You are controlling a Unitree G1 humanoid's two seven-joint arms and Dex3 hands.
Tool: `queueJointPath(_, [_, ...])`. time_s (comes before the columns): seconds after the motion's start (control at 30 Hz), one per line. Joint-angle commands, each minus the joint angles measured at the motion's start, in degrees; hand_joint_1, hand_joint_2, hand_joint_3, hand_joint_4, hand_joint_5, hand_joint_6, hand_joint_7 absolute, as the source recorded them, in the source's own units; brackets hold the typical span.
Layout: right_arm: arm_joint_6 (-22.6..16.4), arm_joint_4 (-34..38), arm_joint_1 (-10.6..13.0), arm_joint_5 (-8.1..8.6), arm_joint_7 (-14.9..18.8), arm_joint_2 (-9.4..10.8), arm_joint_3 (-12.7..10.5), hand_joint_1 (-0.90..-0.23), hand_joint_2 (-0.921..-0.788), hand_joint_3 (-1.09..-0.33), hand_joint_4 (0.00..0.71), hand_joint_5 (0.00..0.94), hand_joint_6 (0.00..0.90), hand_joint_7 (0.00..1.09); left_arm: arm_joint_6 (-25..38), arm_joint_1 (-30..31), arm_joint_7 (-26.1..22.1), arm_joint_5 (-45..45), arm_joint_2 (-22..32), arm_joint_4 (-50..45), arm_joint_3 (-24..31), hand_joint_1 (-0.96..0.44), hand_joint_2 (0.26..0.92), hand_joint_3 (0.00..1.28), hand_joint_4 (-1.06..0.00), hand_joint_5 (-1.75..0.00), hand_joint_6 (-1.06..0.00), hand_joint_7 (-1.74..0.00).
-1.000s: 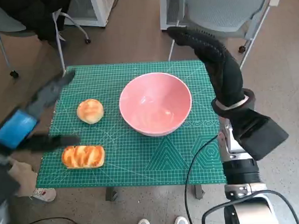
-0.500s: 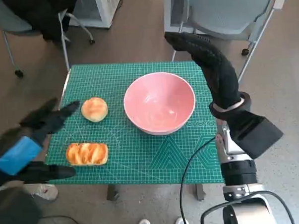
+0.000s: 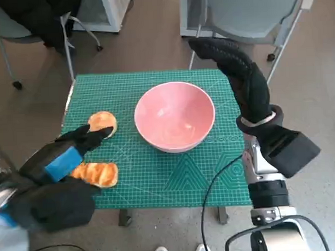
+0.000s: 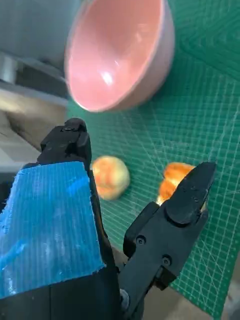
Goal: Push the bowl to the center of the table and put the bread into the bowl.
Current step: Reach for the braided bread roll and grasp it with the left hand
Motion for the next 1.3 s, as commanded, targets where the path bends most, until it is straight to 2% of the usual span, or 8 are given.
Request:
queueJointPath(0.03, [0.52, 0.26, 1.23, 0.56, 0.61, 0.14, 0.13, -0.682, -0.921, -0.796, 0.144, 0.0, -0.001, 0.46, -0.3, -2.15, -0.55, 2.43, 0.85, 3.36, -2.84, -0.17, 0.689, 0.0, -0.15, -0.01, -0.28, -0.01])
queueJointPath(0.37, [0.57, 0.45, 1.35, 0.88, 0.78, 0.04, -0.1, -0.683, -0.921, -0.795, 0.143, 0.0, -0.001, 0.46, -0.22, -4.06, -1.12, 5.75, 0.06, 7.36, -6.6, -0.19, 0.691, 0.0, -0.14, 0.0, -0.29, -0.01])
queueJointPath(1.3, [1.7, -0.75, 2.09, 1.42, 0.87, 0.04, -0.2, -0.69, -0.921, -0.793, 0.135, 0.0, -0.001, 0.45, 0.09, -2.08, -3.71, 10.9, 0.11, 9.72, -8.82, -0.28, 0.691, 0.0, -0.15, 0.0, -0.3, 0.0])
